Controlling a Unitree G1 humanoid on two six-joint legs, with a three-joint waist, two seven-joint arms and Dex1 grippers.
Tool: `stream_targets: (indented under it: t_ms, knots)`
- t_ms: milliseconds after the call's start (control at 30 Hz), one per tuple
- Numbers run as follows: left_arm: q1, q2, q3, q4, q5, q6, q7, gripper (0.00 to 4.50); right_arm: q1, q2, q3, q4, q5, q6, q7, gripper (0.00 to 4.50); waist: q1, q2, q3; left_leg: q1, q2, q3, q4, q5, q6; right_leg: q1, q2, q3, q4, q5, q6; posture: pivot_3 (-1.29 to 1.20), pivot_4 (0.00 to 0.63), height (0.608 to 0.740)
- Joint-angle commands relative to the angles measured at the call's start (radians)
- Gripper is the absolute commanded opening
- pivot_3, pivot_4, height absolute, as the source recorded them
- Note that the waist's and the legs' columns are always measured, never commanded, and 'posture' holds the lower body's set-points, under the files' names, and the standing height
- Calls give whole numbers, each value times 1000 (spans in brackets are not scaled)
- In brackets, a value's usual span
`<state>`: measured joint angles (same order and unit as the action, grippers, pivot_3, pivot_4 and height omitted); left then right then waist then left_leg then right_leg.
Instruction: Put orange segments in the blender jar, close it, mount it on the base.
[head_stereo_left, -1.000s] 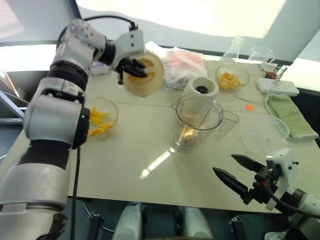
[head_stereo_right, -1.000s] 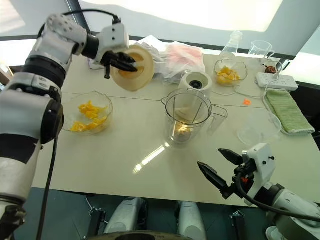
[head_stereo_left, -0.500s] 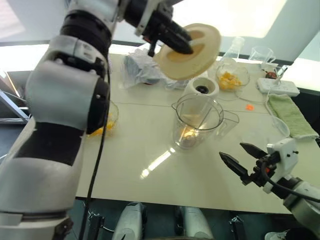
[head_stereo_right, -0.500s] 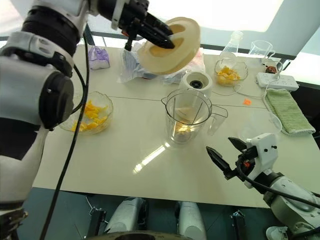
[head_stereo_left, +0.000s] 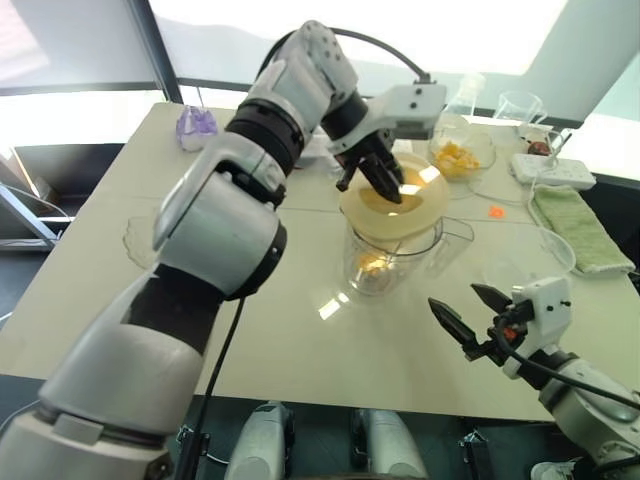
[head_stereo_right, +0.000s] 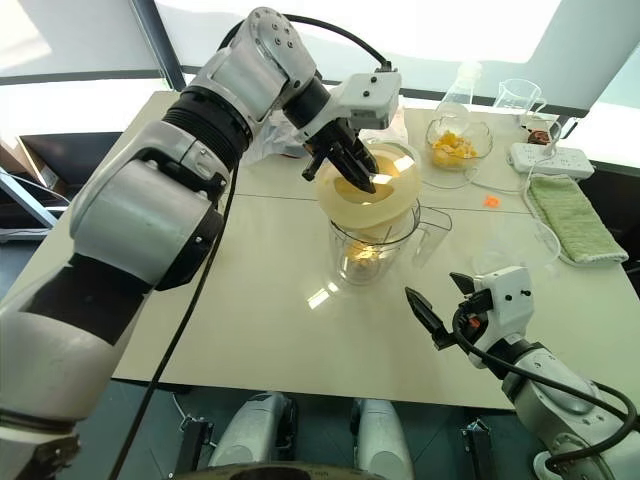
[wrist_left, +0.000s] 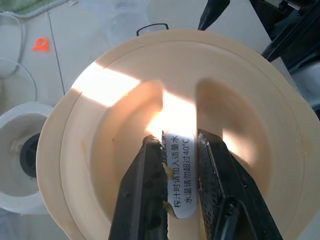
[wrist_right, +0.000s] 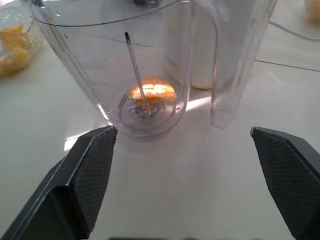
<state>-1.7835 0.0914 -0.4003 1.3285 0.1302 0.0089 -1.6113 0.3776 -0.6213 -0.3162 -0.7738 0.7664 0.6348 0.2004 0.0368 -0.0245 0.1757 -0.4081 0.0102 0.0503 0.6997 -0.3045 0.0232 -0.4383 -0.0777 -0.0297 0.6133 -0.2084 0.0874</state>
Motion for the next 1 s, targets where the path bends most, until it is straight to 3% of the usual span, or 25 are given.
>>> stream_targets:
  t_ms: [33,300,767,1000]
  knots:
    - [-24,-14,14,-22,4,-26,-3,248,-10,23,3,-13,-30,-9,-5,4500,1,0,0,0,0,-1,0,0,0,0,0,0,0,0,0,0,150,740]
    - [-1,-52,41,-18,43,-31,12,248,-15,61,20,-8,-96,-13,-6,4500,2,0,0,0,0,0,0,0,0,0,0,0,0,0,0,0,150,740]
    - [54,-140,15,7,171,1,248,248,-11,134,22,-28,-173,-17,-15,4500,6,4,-3,2,-1,-2,1,0,0,4,0,-1,0,0,0,0,150,740]
    - [60,-124,22,10,182,30,103,248,-90,143,24,35,-292,-54,-52,4500,2,5,-4,5,-2,-2,3,0,0,8,-2,-1,-1,0,0,0,150,740]
